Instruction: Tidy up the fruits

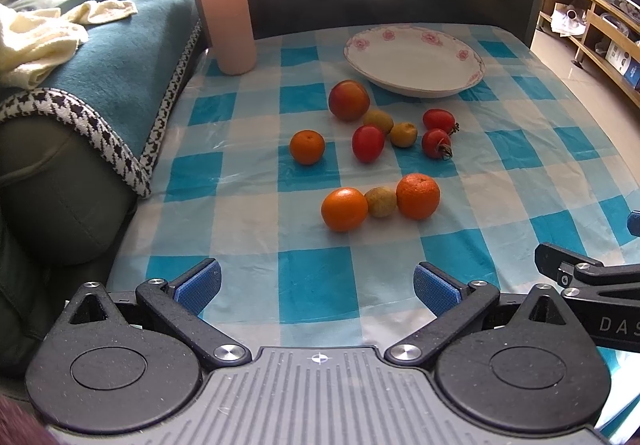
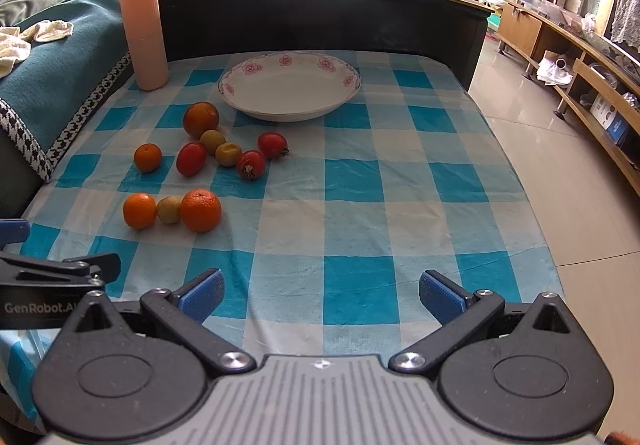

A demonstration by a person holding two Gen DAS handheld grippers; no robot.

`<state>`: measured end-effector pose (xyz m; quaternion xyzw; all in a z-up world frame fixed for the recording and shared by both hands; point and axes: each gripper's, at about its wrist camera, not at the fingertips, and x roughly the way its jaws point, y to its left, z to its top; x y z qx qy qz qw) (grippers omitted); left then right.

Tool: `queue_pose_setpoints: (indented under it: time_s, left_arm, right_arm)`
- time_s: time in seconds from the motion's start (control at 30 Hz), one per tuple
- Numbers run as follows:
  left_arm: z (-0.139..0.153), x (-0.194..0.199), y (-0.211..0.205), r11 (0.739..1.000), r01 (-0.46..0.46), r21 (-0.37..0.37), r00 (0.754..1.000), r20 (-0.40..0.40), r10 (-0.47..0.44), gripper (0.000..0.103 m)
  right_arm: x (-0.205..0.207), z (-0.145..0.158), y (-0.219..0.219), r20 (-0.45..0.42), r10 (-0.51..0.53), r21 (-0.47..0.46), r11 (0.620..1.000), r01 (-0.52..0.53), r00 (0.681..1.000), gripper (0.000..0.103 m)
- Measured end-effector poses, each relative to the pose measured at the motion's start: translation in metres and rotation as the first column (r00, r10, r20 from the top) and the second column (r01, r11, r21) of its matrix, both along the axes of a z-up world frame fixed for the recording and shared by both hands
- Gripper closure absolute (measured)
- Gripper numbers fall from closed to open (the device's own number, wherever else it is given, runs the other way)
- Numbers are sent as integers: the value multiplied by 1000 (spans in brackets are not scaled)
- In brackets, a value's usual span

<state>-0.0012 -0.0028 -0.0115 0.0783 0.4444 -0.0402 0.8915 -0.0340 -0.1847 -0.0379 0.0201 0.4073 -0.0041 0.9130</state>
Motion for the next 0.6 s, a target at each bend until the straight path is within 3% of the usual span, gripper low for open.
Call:
queue_pose_setpoints:
  time_s: [0.6]
  left_arm:
    - [0,0,-2,1000,11,6,1000,-3,-11,0]
  right_arm:
    - [1,-1,0,-7,0,-3,1000,0,1000,0]
